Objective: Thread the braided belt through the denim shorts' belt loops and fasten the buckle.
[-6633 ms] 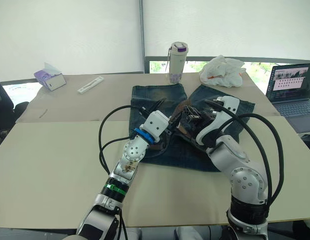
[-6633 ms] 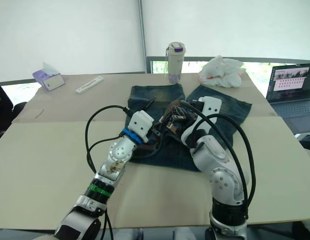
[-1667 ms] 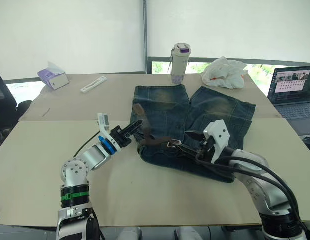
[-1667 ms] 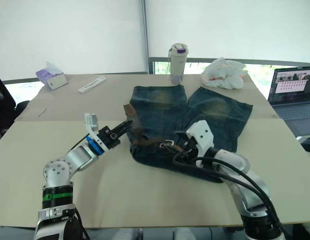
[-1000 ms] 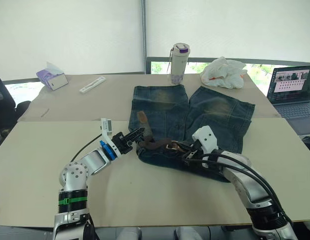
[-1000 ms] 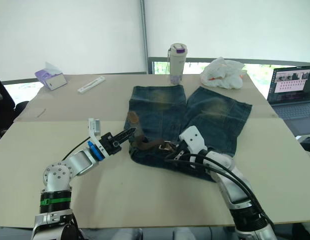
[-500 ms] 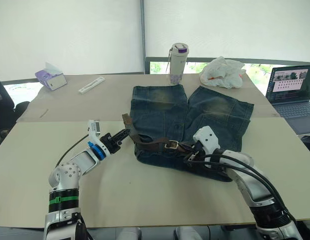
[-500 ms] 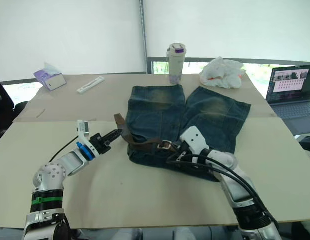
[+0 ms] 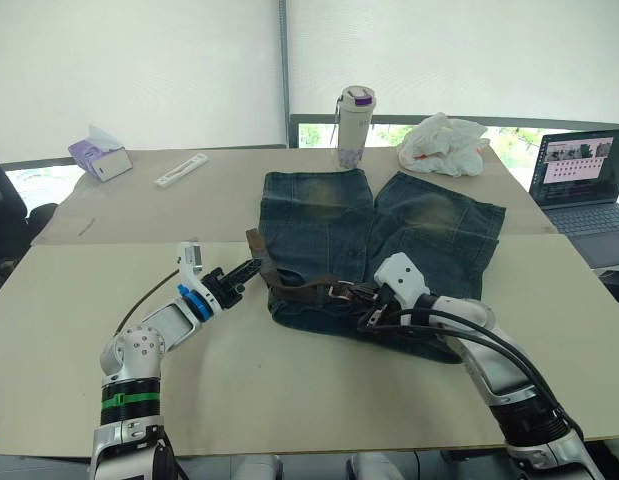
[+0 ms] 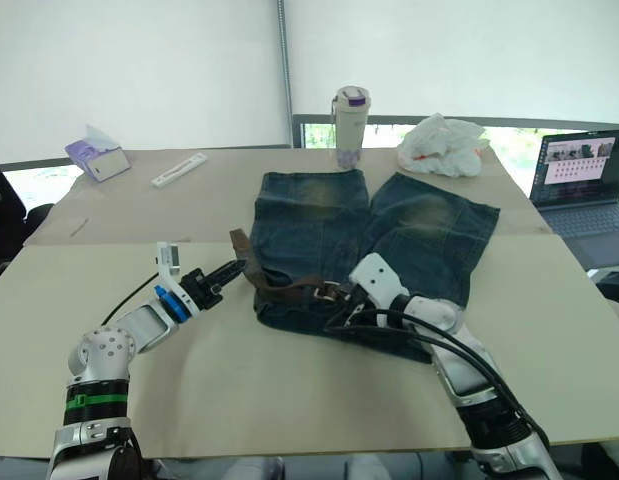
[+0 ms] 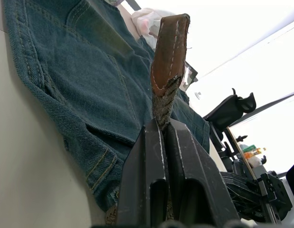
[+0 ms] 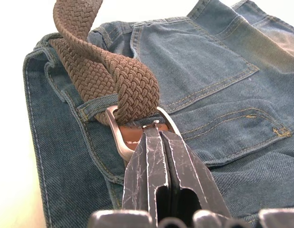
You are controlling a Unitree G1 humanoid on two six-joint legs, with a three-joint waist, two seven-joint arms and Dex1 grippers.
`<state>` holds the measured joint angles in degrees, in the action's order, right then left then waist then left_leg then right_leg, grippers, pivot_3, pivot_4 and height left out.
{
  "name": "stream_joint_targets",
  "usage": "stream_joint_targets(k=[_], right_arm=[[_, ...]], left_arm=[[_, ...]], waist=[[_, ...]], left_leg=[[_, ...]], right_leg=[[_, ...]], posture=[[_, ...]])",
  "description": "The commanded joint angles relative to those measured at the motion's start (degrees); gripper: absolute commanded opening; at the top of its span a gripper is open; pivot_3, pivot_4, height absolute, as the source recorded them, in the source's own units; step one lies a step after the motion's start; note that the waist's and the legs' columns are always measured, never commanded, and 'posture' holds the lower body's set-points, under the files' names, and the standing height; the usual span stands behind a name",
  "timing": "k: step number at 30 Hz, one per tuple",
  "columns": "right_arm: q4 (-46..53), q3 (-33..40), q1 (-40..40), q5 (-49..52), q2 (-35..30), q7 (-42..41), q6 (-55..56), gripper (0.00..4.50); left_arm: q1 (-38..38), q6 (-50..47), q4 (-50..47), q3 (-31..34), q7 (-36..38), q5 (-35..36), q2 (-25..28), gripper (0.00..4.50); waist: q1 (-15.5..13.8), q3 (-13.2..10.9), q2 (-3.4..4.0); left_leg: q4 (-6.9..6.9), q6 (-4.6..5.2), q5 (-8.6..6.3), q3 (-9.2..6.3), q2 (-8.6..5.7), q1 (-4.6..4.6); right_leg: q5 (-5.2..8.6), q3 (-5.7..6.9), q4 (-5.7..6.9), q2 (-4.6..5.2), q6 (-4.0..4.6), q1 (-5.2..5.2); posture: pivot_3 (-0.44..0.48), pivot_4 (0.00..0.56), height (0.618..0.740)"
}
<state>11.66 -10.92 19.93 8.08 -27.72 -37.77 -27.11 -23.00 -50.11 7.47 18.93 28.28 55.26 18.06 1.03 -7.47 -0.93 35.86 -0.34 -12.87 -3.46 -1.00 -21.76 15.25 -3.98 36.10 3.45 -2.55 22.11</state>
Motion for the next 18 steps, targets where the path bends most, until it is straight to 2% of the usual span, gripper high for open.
stream_joint_targets(k=[1, 9, 18], right_arm=[[0.04, -0.95, 3.02, 0.05, 1.75, -0.72, 2.28, 0.02], [-2.68, -1.97, 4.42, -1.02, 2.56, -1.90, 3.74, 0.02], [-5.11, -3.19, 4.49, -2.19, 1.94, -4.61, 3.54, 0.02]], left_arm=[[0.14, 0.38, -1.49, 0.06, 1.12, -0.30, 0.27, 0.00], [0.33, 0.28, -1.51, 0.14, 1.79, -1.14, 0.42, 0.00], [-1.06, 3.97, 1.64, 0.48, 4.76, -4.93, 3.08, 0.00]], waist=[[0.15, 0.00, 0.00], [-0.02, 0.00, 0.00], [0.17, 0.00, 0.01]], left_leg=[[0.00, 0.00, 0.00, 0.00, 0.00, 0.00], [0.00, 0.00, 0.00, -0.01, 0.00, -0.01], [-0.02, 0.00, 0.00, -0.01, 0.01, 0.02]], right_leg=[[0.00, 0.00, 0.00, 0.00, 0.00, 0.01], [-0.01, 0.01, 0.02, 0.02, 0.01, 0.02], [-0.02, 0.01, 0.02, 0.00, 0.03, 0.03]], posture=[[0.000, 0.150, 0.740], [0.000, 0.150, 0.740], [0.000, 0.150, 0.740]])
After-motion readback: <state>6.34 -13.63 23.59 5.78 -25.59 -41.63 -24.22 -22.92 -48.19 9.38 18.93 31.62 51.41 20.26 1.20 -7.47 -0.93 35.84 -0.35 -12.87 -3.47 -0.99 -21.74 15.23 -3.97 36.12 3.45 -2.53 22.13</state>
